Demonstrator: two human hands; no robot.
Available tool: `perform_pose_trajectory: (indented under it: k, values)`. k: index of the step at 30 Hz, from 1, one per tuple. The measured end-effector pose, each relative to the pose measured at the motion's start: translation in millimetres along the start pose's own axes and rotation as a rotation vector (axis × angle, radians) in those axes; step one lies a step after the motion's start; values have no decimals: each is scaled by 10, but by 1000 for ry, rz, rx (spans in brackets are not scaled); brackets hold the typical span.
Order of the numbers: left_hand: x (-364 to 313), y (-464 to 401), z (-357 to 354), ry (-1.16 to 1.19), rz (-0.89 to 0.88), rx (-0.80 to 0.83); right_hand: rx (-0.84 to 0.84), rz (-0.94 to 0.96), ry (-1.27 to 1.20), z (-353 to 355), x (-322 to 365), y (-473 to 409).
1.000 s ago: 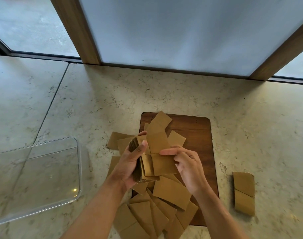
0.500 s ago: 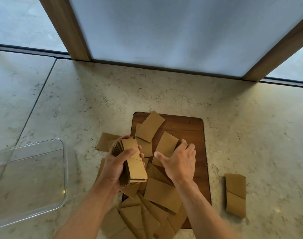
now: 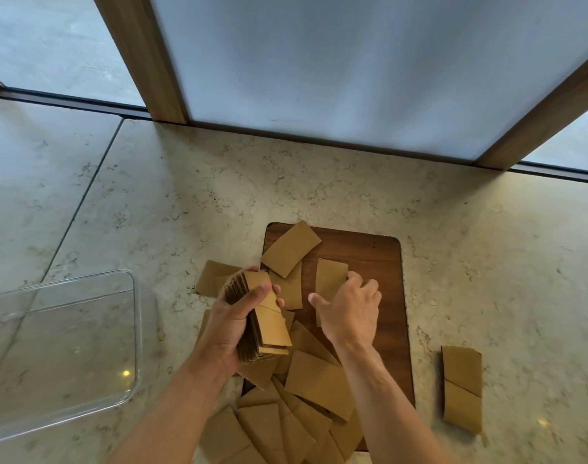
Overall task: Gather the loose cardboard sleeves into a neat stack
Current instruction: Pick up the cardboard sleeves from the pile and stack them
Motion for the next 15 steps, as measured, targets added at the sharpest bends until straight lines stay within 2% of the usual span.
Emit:
perform_pose_trajectory:
  k: [5,9,11,13,15]
  values:
    - [-52,52,-15,-19,-2,18,84,-48,-246,36,-94,-24]
    - [-113,77,-61,-37,78,47,204,96,-461,341,-150,-86]
    - [-127,94,-74,-11,204,108,431,321,-571,568,-56,-88]
    - [-126,116,-106,6,388,213,713,630,-438,750,122,20]
    - [-108,156,-156,-75,553,368,885,838,-226,773,355,173]
Point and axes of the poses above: each hand's wrist, its own y-axis away from the middle knuckle, its own z-axis out of the back of the hand, x = y × z, the point moved 4 cm from there along -y, towards the middle knuckle, and after that the axes turned 3 degrees about y, right-handed, at the moved point
